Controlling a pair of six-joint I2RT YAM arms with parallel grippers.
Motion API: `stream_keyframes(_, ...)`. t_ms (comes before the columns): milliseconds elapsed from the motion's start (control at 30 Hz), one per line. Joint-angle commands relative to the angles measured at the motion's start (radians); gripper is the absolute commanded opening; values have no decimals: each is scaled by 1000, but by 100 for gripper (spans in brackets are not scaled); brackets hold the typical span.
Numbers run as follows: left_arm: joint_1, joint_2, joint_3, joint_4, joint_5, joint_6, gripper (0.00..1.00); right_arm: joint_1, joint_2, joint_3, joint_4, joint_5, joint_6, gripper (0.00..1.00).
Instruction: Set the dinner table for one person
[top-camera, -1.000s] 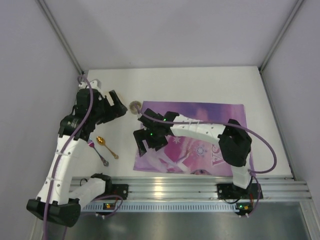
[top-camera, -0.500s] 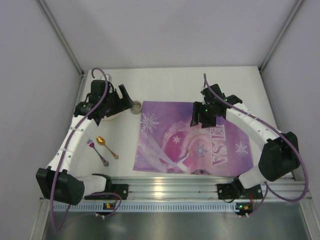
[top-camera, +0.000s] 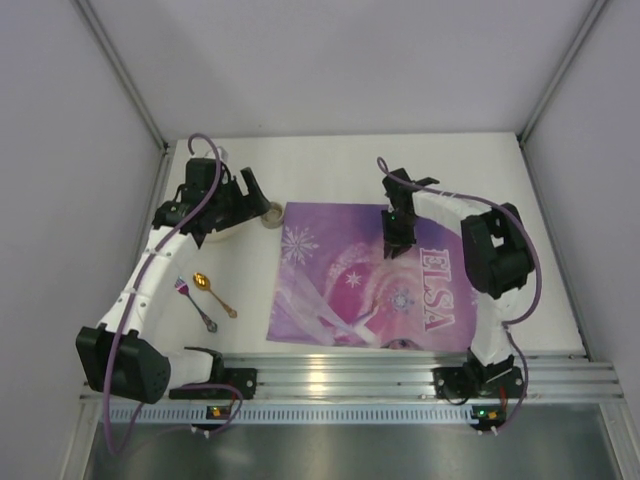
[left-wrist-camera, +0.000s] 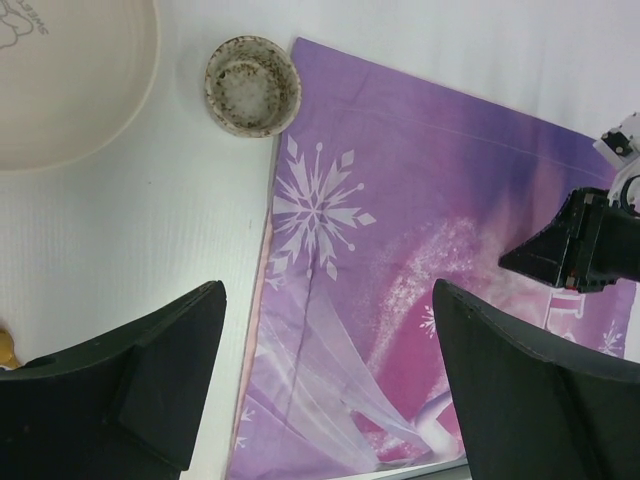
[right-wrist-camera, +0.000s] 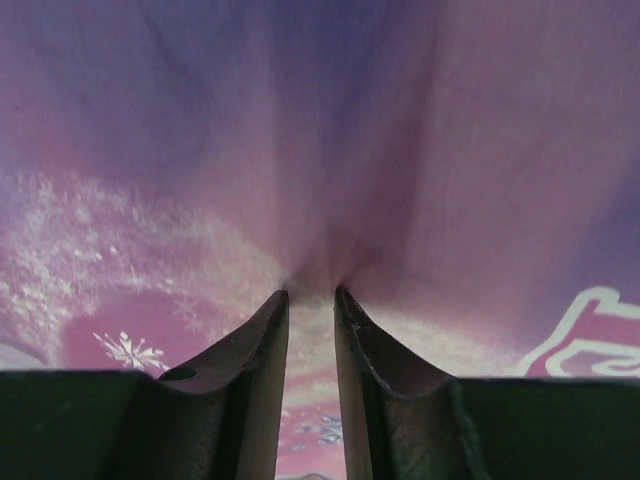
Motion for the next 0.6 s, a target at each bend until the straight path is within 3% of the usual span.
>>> stream_keyframes(0,-1,5,-22,47,-20,31,89,-13,63,96,-13,43,-15,26)
stream_keyframes(400,14,114,26,65,-36,67,89,-15,261,344,-104,89,-32,24)
stream_keyframes(567,22,153,56,65,-74,74,89,-13,230,344,-116,98,-33,24)
